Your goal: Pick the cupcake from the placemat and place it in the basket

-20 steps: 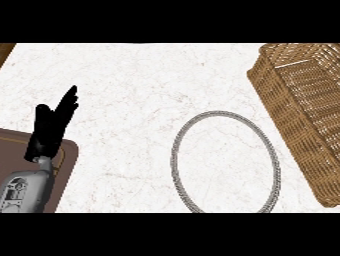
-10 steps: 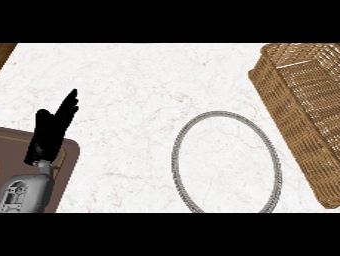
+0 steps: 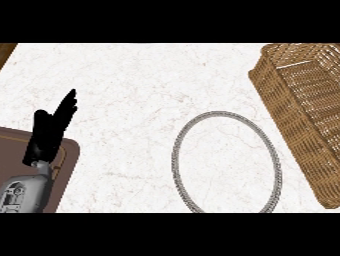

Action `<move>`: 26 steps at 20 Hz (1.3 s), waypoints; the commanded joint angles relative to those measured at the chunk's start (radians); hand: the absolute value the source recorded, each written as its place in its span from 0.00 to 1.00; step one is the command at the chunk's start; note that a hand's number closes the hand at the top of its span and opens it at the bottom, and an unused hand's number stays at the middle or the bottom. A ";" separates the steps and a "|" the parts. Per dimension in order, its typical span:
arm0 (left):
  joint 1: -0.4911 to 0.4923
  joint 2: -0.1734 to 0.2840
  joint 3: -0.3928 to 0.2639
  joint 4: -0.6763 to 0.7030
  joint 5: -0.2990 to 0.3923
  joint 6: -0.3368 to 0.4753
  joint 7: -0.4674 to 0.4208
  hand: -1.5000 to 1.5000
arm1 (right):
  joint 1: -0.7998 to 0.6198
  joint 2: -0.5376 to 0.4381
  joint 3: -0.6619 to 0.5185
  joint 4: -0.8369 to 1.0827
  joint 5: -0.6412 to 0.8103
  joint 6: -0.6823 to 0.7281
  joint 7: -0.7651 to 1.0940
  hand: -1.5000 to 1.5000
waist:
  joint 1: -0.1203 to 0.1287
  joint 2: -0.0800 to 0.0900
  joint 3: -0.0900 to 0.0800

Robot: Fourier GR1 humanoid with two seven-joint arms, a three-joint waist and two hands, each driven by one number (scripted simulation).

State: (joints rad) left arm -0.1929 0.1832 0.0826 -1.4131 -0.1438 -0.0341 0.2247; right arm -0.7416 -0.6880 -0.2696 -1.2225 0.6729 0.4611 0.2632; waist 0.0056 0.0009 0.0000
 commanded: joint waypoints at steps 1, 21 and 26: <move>0.017 -0.026 -0.016 0.000 -0.011 0.014 -0.010 0.50 | 0.050 0.067 -0.047 0.043 -0.040 -0.042 0.016 0.00 | -0.003 0.000 0.000; -0.031 0.012 0.032 0.050 0.008 -0.018 -0.021 0.50 | 0.029 -0.060 -0.375 0.204 -0.203 -0.309 -0.069 0.00 | -0.005 0.002 0.000; -0.003 -0.015 0.000 -0.037 -0.007 0.000 0.051 0.50 | 0.170 -0.176 -0.526 0.276 -0.315 -0.224 -0.162 0.00 | -0.009 -0.001 0.001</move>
State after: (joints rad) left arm -0.2101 0.1881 0.1025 -1.4095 -0.1407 -0.0467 0.2417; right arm -0.6342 -0.7726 -0.7104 -1.0298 0.4118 0.1883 0.1544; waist -0.0055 -0.0004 0.0003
